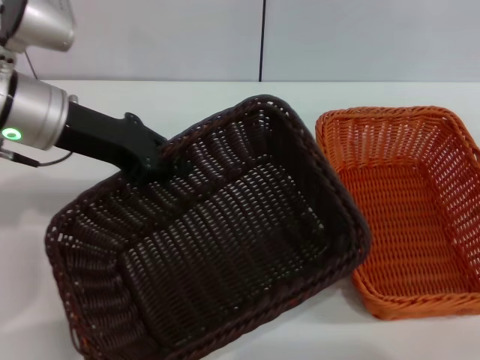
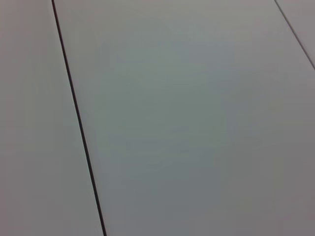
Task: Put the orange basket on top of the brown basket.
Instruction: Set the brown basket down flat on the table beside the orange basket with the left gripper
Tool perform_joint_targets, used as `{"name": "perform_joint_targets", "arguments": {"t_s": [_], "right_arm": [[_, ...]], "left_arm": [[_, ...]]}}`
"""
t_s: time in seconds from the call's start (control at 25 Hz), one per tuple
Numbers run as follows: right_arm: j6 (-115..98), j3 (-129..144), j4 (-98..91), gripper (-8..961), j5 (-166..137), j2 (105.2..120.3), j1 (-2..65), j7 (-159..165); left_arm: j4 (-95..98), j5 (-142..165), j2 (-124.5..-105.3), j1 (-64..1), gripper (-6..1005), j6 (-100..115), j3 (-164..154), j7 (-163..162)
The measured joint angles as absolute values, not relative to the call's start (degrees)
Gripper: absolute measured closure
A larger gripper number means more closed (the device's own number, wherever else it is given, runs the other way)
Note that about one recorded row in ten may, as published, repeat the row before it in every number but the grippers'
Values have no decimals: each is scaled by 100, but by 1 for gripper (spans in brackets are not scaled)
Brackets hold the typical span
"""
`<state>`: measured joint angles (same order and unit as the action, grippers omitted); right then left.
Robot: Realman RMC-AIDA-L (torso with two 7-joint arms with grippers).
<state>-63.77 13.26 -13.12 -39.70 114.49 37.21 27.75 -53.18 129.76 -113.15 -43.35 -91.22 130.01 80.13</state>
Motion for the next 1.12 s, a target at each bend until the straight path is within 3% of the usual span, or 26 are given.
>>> {"name": "perform_joint_targets", "arguments": {"t_s": [0.28, 0.8, 0.92, 0.96, 1.12], "right_arm": [[-6390, 1327, -1408, 418, -3989, 11451, 3700, 3149], [-6392, 1327, -1441, 418, -3989, 11461, 3700, 3166], [-6361, 1327, -1423, 418, -3989, 11461, 3700, 3166], [-6355, 1327, -1408, 418, -3989, 11460, 3700, 3166], [-6353, 1327, -1399, 418, -3989, 11460, 3700, 3165]], "left_arm": [[-5140, 12968, -11518, -4277, 848, -8656, 12978, 8413], [-4899, 12422, -11541, -4158, 848, -8617, 13127, 8694], [-4945, 12414, -11471, -4088, 848, -8699, 13204, 8688], [-4958, 12406, -11340, -4049, 849, -8846, 13291, 8685], [-4949, 12400, -11170, -3980, 850, -9062, 13381, 8672]]}}
